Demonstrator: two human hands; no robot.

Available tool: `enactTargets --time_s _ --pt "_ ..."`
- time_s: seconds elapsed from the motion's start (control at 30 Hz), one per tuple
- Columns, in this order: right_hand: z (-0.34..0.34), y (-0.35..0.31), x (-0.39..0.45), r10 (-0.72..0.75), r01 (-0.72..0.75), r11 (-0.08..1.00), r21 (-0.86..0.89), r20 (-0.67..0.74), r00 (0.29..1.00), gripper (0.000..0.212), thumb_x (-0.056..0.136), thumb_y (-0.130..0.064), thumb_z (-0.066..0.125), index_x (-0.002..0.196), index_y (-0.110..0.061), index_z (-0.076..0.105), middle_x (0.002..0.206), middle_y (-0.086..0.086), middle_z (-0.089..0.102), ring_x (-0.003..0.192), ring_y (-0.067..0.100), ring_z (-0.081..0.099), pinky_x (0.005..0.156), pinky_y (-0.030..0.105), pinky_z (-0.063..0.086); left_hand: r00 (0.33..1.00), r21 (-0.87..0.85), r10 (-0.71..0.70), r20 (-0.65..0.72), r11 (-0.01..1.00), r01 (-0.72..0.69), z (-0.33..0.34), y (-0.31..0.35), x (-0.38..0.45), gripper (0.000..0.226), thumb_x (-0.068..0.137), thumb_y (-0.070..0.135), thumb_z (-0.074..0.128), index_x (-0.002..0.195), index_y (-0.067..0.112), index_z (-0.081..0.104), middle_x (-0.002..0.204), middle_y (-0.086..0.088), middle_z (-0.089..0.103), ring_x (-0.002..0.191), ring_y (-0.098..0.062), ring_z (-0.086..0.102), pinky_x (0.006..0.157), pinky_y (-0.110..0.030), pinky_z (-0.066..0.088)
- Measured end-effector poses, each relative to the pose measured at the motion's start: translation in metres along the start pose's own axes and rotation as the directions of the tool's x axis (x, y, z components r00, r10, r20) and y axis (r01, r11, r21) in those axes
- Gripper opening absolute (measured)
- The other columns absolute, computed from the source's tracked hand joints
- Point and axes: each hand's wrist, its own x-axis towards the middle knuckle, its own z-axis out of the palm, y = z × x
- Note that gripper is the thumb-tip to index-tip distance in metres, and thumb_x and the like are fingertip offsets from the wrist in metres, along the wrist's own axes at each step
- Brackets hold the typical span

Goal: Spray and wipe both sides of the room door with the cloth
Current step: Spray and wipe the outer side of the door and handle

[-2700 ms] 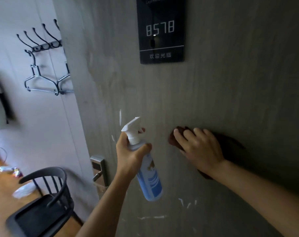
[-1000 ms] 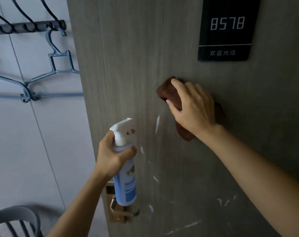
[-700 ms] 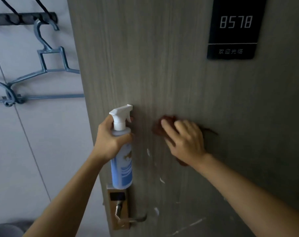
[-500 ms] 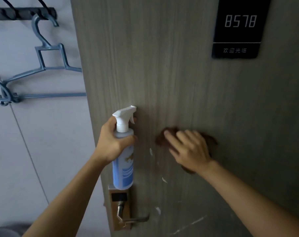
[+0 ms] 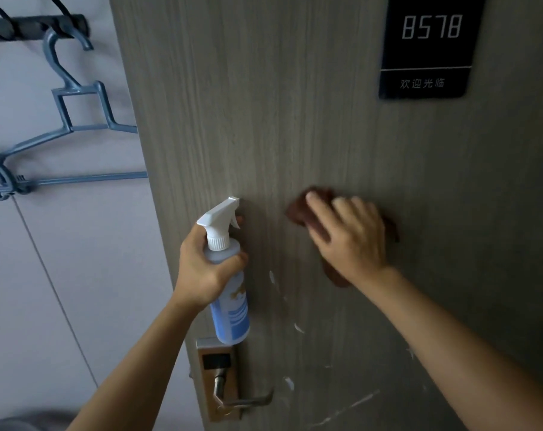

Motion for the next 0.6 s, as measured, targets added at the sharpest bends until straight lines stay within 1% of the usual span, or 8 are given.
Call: enactTargets --time_s 0.1,0.17,0.27,0.33,0.4,0.47,0.53,0.6 --pt "0.001 0.016 0.049 0.261 -0.261 0.965 0.021 -0.128 0.957 0.038 0.095 -0.032 0.068 0.129 -0.014 0.07 0.086 0.013 0.058 0.076 0.036 0.053 0.066 0.046 0.043 1.0 0.009 0.0 0.001 1.0 0.0 0.001 0.001 0.0 0.059 0.069 0.028 0.078 0.121 0.006 0.061 0.108 -0.01 0.07 0.085 -0.033 0.069 0.072 -0.054 0.063" --pt "0.005 0.008 0.043 0.293 -0.288 0.956 0.057 -0.149 0.944 0.038 0.096 -0.031 0.068 0.129 -0.012 0.07 0.084 0.014 0.058 0.075 0.036 0.053 0.066 0.047 0.044 1.0 0.022 -0.012 -0.002 1.0 0.012 0.002 0.0 -0.001 0.055 0.07 0.025 0.079 0.119 0.008 0.061 0.103 -0.011 0.07 0.084 -0.032 0.069 0.072 -0.053 0.064" --pt "0.009 -0.016 -0.023 -0.001 0.003 0.997 0.079 -0.031 1.0 0.044 0.095 -0.032 0.072 0.133 -0.01 0.068 0.082 0.012 0.055 0.072 0.035 0.052 0.064 0.046 0.041 1.0 0.022 -0.01 -0.009 1.0 0.011 0.002 -0.001 -0.001 0.052 0.071 0.022 0.079 0.118 0.01 0.061 0.103 -0.01 0.07 0.084 -0.031 0.069 0.073 -0.055 0.063" --pt "0.006 -0.021 -0.068 -0.251 0.243 0.965 0.097 0.087 0.964 0.048 0.091 -0.033 0.077 0.134 -0.012 0.068 0.081 0.008 0.054 0.068 0.031 0.049 0.06 0.043 0.039 1.0 0.017 0.0 -0.002 1.0 0.0 0.002 -0.002 0.0 0.056 0.071 0.023 0.079 0.122 0.01 0.06 0.107 -0.01 0.07 0.087 -0.031 0.069 0.073 -0.055 0.063" --pt "0.004 -0.013 -0.076 -0.315 0.304 0.947 0.105 0.112 0.942 0.046 0.092 -0.033 0.076 0.132 -0.012 0.069 0.08 0.006 0.054 0.067 0.029 0.049 0.058 0.042 0.039 1.0 0.025 -0.004 -0.004 1.0 0.004 0.002 -0.004 0.0 0.055 0.071 0.019 0.079 0.122 0.01 0.06 0.106 -0.01 0.07 0.087 -0.031 0.069 0.073 -0.055 0.063" --pt "0.003 -0.004 -0.047 -0.215 0.21 0.975 0.073 0.068 0.974 0.045 0.094 -0.033 0.073 0.134 -0.012 0.068 0.081 0.009 0.053 0.069 0.032 0.05 0.06 0.044 0.039 1.0 0.029 -0.022 -0.012 0.999 0.022 0.003 -0.004 0.0 0.053 0.071 0.016 0.079 0.12 0.01 0.06 0.102 -0.011 0.07 0.084 -0.031 0.069 0.071 -0.055 0.063" --pt "0.002 0.006 0.001 0.013 -0.012 0.999 0.044 -0.036 0.999 0.04 0.097 -0.034 0.069 0.133 -0.015 0.069 0.083 0.013 0.055 0.073 0.035 0.052 0.064 0.046 0.039 1.0 0.031 -0.016 -0.017 0.999 0.017 0.004 -0.001 -0.001 0.052 0.071 0.018 0.079 0.118 0.012 0.061 0.1 -0.011 0.07 0.083 -0.03 0.069 0.07 -0.054 0.063" --pt "0.001 0.013 0.04 0.222 -0.216 0.974 0.062 -0.11 0.969 0.037 0.096 -0.035 0.069 0.129 -0.017 0.072 0.092 0.015 0.059 0.08 0.036 0.053 0.069 0.046 0.041 1.0 0.029 -0.009 -0.009 1.0 0.009 0.004 0.002 0.0 0.051 0.07 0.024 0.079 0.117 0.013 0.061 0.102 -0.008 0.07 0.085 -0.028 0.068 0.072 -0.052 0.064"
